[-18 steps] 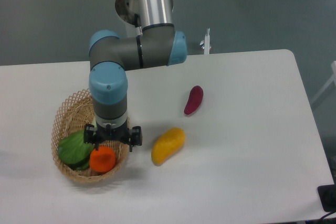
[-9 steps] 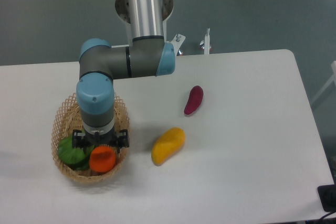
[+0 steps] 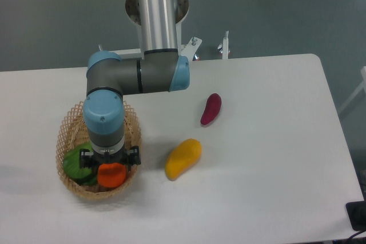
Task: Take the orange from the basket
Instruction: 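Lower the open gripper down around the orange in the basket, then close the gripper on the orange, then lift the orange out of the basket and carry it past the mango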
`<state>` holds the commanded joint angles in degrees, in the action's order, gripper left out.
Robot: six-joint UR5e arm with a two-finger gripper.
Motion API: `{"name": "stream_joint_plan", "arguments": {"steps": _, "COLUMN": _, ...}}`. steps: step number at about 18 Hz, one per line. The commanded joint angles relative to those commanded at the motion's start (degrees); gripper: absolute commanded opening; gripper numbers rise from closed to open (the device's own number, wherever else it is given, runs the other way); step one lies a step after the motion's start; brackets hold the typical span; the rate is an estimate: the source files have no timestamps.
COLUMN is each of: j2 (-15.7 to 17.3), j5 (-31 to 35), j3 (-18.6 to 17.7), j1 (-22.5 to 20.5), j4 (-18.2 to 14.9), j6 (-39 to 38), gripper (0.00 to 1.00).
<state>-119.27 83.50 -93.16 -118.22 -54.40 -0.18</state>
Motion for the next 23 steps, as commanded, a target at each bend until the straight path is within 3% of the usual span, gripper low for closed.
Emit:
{"name": "stream_joint_plan", "arguments": {"steps": 8, "j2": -1.3, "j5": 0.2, "j3": 1.0, "j1": 0.1, "j4": 0.0, "j6": -0.4, "gripper": 1.0}}
{"name": "stream_joint_plan", "arguments": {"steps": 11, "j2": -1.8, "j5": 0.2, "j3": 1.6, "j1": 0.2, "j4": -0.1, "j6": -0.4, "gripper": 0.8}}
{"name": "stream_joint_plan", "arguments": {"steps": 13, "j2": -1.8, "j5": 0.2, "j3": 1.6, "j1": 0.2, "j4": 0.0, "j6": -0.4, "gripper": 0.74}}
{"name": "stream_joint_plan", "arguments": {"steps": 17, "j2": -1.4, "j5": 0.1, "j3": 1.6, "j1": 0.2, "j4": 0.0, "j6": -0.4, "gripper": 0.67}}
{"name": "stream_joint_plan", "arguments": {"steps": 23, "j2": 1.4, "j5": -0.4, "j3": 1.6, "j1": -0.3, "j4": 0.0, "j6": 0.3, "gripper": 0.67}}
